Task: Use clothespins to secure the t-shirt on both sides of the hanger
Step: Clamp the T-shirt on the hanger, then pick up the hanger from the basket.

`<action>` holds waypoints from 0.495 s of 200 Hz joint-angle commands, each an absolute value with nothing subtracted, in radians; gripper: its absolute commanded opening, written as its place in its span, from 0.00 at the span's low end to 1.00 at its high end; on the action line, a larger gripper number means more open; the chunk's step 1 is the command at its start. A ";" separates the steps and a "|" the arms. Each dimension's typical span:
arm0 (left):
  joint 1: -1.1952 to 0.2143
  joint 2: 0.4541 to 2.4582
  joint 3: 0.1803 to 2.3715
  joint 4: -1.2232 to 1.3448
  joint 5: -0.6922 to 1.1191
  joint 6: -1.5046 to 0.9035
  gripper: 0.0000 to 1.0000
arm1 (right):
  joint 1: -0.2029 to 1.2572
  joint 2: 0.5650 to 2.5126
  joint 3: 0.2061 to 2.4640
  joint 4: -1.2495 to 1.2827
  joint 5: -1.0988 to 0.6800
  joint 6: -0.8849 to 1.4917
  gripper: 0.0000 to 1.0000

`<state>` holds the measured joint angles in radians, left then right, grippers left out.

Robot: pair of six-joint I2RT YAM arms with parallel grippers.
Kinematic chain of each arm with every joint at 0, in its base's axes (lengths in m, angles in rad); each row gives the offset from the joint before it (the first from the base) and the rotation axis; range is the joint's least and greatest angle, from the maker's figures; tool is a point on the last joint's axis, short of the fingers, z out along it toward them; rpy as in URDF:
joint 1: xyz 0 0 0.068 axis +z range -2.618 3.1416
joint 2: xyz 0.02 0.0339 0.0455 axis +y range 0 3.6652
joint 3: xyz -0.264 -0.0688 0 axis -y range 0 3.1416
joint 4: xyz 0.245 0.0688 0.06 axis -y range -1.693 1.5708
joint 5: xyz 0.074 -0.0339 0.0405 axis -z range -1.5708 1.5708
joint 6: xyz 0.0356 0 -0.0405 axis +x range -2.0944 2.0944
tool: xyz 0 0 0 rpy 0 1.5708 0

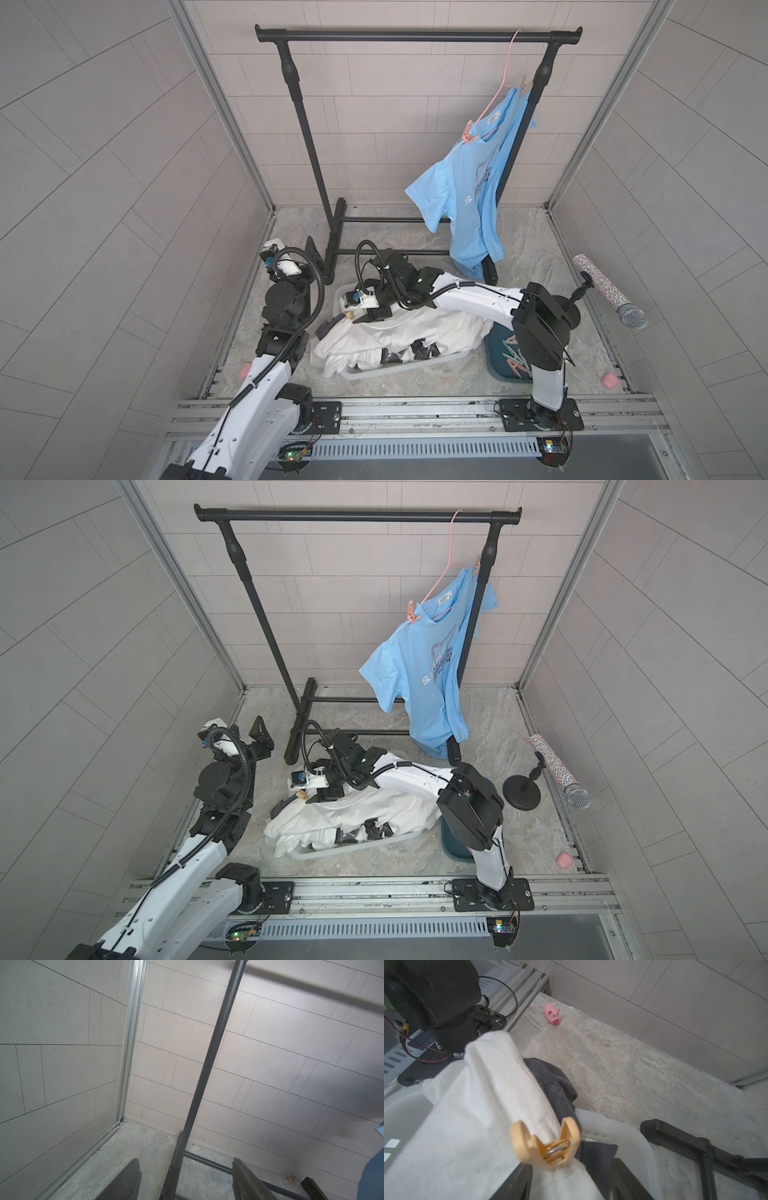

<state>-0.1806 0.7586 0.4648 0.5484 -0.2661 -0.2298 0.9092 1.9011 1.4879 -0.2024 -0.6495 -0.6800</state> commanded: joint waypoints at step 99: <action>-0.171 0.765 0.562 0.390 -0.154 -0.193 0.73 | 0.881 1.509 1.396 -0.443 0.065 0.226 0.26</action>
<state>-0.1764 0.7658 0.5121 0.4355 -0.2043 -0.2012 0.8848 1.4948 1.4075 -0.2916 -0.1486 -0.0147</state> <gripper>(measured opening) 0.726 0.271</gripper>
